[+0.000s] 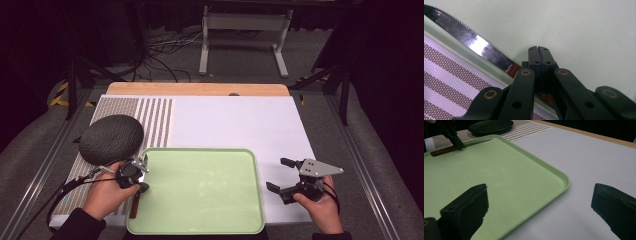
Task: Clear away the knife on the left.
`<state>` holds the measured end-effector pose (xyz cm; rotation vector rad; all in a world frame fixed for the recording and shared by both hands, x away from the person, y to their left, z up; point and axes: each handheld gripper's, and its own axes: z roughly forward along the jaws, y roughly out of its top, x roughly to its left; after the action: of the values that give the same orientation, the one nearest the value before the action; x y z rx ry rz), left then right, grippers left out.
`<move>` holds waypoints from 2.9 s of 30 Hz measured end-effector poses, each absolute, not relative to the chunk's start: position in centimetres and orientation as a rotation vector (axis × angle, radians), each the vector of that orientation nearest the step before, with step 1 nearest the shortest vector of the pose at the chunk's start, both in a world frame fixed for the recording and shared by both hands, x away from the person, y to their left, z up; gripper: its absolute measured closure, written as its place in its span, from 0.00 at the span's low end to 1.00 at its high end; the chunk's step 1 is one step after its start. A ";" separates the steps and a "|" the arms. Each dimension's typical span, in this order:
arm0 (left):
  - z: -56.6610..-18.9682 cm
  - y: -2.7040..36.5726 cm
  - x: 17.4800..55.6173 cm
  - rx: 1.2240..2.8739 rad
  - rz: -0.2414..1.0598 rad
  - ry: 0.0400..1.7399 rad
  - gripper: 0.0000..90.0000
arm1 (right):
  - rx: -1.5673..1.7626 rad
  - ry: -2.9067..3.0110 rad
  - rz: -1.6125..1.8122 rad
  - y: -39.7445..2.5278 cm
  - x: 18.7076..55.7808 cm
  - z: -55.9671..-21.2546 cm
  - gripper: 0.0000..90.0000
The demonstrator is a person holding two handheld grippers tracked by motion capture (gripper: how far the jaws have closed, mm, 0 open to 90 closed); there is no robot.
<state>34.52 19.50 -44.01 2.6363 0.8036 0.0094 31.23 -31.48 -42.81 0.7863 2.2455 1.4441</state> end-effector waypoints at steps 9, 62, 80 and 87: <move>-43.1 19.7 34.1 2.575 0.032 0.786 0.77 | 0.786 2.244 1.445 -31.4 31.2 -42.8 0.02; -40.5 27.2 30.3 2.030 0.423 0.655 0.06 | 0.781 2.213 1.455 -31.3 31.1 -42.7 0.02; -44.1 30.8 29.5 1.837 0.433 0.647 0.07 | 0.778 2.190 1.468 -31.4 31.0 -42.8 0.02; -45.9 31.7 29.4 1.811 0.463 0.678 0.06 | 0.785 2.169 1.476 -31.7 30.8 -43.1 0.02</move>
<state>29.41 31.68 -45.88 1.8111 0.6784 0.4635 30.81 -31.72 -43.05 0.7854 2.1686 1.4757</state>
